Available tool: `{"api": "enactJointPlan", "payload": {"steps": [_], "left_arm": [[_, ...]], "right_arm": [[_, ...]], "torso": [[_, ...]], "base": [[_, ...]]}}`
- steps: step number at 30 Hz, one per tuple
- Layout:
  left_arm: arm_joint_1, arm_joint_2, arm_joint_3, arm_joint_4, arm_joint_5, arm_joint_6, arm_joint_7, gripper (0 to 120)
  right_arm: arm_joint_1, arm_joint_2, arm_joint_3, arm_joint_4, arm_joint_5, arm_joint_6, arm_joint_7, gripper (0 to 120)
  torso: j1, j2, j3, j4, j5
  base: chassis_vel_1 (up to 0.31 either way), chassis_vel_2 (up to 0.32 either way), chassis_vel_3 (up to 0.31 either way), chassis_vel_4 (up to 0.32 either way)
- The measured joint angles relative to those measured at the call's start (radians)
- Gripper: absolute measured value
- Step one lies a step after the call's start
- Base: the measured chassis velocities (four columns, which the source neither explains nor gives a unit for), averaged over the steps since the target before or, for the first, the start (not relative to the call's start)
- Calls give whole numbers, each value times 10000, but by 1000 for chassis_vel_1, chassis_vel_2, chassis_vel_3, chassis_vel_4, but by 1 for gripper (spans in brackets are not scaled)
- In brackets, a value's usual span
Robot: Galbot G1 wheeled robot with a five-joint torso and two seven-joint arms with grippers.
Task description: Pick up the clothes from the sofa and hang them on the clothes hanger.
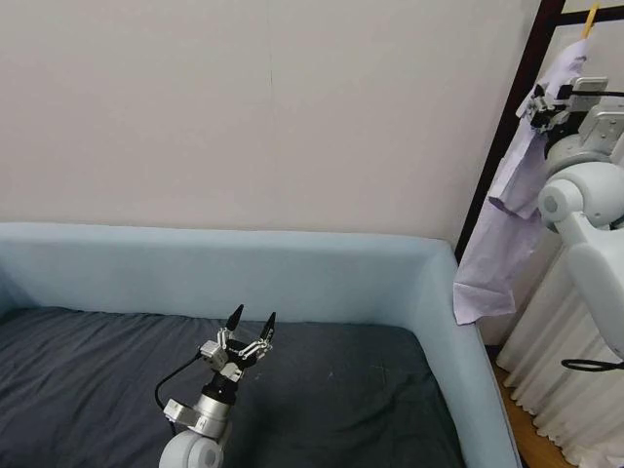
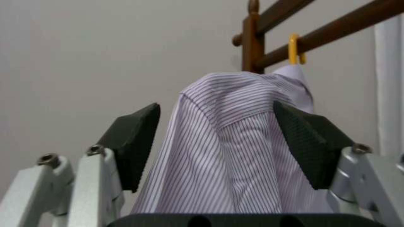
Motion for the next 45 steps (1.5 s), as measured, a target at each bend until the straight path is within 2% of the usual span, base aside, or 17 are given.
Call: {"api": "enactJointPlan", "payload": {"steps": [1, 6, 7, 12, 14, 17, 18, 22, 24, 25, 27, 34, 41, 45], "left_arm": [[0, 0, 0, 0, 0, 0, 0, 100], [394, -132, -200, -332, 85, -35, 12, 100], [394, -132, -200, -332, 85, -35, 12, 100], [881, -266, -620, -1008, 266, 57, -16, 100], [890, -272, -631, -1021, 278, 61, -21, 100], [1354, -595, -917, -1764, 1064, 471, -990, 100], [1354, -595, -917, -1764, 1064, 471, -990, 100], [2041, -1060, -809, -2899, 2513, 997, -2965, 100], [2163, -1137, -801, -3029, 2814, 1056, -3163, 100], [2521, -1375, -813, -3284, 3866, 1182, -3818, 100], [2948, -1684, -909, -3292, 4761, 1061, -4605, 100], [3532, -1837, -824, -3242, 5290, 1091, -4993, 100], [4036, -1666, -468, -3481, 5507, 1725, -5207, 100], [4119, -1648, -483, -3581, 5501, 1777, -5080, 100]], "right_arm": [[0, 0, 0, 0, 0, 0, 0, 75], [-1600, -105, 568, 1286, 368, 482, -471, 96], [-1600, -105, 568, 1286, 368, 482, -471, 96], [-3967, 105, 1273, 2903, 795, 1443, -1603, 100], [-4048, 132, 1284, 2950, 793, 1491, -1652, 100], [-5695, 1119, 1288, 3236, 84, 2474, -2380, 100], [-5695, 1119, 1288, 3236, 84, 2474, -2380, 100], [-7475, 2672, 1243, 2986, -1292, 2703, -2614, 100], [-7735, 2911, 1251, 2950, -1580, 2725, -2592, 100], [-8632, 3594, 1566, 2877, -2843, 2866, -2541, 100], [-9862, 4279, 2280, 2954, -4306, 3078, -3090, 100], [-11322, 5142, 2872, 3375, -5527, 3229, -3212, 100], [-13015, 6431, 2966, 3942, -6617, 3797, -2682, 100], [-13139, 6510, 2900, 3964, -6614, 3843, -2665, 100]], "torso": [[0, 0, 0, 0, 0], [0, -1, 0, 1, -1], [0, -1, 0, 1, -1], [-1, 0, -1, -3, 0], [-1, 0, -1, -3, 0], [0, -1, 1, 2, -2], [0, -1, 1, 2, -2], [-1, 0, 0, 0, 1], [-1, 0, 0, -1, 0], [0, 0, 0, 1, -1], [0, 0, 0, -3, 0], [-2, 0, -1, -2, 0], [-1, 0, 0, -2, -2], [-1, 0, 0, 0, -2]], "base": [[0, 0, 0, 0], [0, 0, 0, 0], [0, 0, 0, 0], [0, 0, 0, 0], [0, 0, 0, 0], [0, 0, 0, 0], [0, 0, 0, 0], [0, 0, 0, 0], [0, 0, 0, 0], [0, 0, 0, 0], [0, 0, 0, 0], [0, 0, 0, 0], [0, 0, 0, 0], [0, 0, 0, 0]]}}
